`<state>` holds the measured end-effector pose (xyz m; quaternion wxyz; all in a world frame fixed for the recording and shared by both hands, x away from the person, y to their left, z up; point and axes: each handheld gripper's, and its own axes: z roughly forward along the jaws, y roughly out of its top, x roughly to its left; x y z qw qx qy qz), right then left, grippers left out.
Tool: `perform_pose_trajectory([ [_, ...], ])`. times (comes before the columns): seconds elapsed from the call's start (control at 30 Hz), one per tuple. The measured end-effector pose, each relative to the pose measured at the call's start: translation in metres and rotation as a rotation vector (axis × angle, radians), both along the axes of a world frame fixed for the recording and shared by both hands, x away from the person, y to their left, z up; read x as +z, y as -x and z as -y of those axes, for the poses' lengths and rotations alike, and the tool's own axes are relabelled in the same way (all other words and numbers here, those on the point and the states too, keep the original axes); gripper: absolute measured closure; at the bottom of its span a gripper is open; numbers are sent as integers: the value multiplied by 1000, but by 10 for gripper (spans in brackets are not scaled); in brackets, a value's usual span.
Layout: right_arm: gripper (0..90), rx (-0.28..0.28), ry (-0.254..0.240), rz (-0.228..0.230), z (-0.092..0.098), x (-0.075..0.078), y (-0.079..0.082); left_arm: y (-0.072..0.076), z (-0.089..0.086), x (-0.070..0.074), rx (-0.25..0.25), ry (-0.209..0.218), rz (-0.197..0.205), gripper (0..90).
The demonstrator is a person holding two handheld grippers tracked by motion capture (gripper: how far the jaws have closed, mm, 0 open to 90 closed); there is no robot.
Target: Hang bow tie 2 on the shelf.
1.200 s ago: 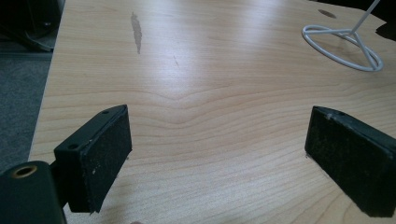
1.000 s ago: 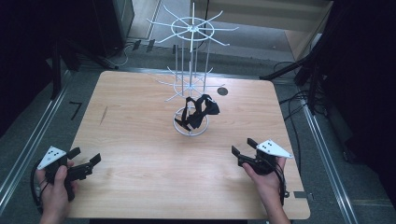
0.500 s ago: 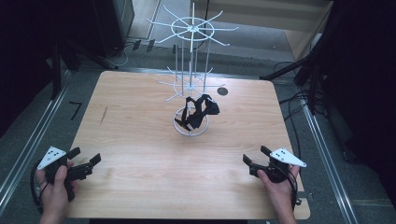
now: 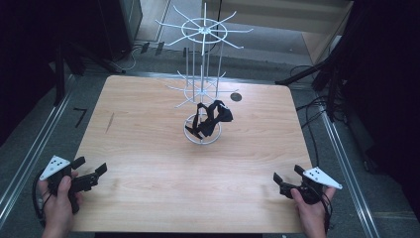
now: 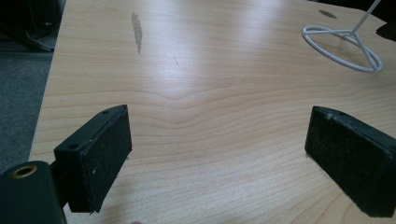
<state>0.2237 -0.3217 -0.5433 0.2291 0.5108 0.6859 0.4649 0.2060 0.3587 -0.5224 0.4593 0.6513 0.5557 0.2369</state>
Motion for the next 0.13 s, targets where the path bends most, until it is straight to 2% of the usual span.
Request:
perform_pose_trajectory([
  [0.13,85,-1,-12,-20,4,-4,1,0,0,0,-1,0,0,78],
])
